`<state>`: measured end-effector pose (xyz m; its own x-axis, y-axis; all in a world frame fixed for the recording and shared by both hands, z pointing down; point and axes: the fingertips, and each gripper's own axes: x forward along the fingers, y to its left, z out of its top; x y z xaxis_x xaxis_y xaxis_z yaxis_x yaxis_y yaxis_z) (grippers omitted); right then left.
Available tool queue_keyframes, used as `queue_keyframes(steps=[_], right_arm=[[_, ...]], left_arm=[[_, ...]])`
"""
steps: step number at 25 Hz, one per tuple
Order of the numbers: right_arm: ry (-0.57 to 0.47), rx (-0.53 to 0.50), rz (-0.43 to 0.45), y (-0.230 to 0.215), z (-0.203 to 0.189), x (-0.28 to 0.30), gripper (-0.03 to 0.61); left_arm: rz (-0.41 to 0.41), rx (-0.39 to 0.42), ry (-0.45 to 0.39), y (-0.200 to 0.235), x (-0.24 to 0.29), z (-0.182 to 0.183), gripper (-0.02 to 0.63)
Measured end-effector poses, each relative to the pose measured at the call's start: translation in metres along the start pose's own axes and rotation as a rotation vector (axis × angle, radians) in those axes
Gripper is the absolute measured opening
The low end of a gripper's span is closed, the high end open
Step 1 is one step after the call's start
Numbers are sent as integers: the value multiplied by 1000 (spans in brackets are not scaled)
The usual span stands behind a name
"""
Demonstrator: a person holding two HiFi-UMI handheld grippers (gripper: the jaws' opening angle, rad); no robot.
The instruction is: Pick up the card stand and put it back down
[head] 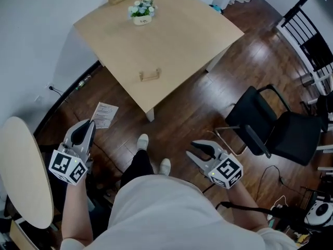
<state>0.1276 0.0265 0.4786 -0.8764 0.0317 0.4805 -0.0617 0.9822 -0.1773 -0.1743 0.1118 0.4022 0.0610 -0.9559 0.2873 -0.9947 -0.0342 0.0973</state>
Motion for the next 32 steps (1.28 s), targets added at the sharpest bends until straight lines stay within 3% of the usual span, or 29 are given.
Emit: queue_keyframes(steps=[9, 18, 32], right_arm=[[-6, -32, 66, 35, -21, -24, 118], [-14, -43, 60, 42, -28, -37, 118], [-29, -26, 40, 37, -30, -40, 118]], left_arm=[[92, -59, 15, -58, -71, -32, 16], [127, -94, -62, -59, -88, -20, 17], [122, -85, -78, -43, -83, -5, 17]])
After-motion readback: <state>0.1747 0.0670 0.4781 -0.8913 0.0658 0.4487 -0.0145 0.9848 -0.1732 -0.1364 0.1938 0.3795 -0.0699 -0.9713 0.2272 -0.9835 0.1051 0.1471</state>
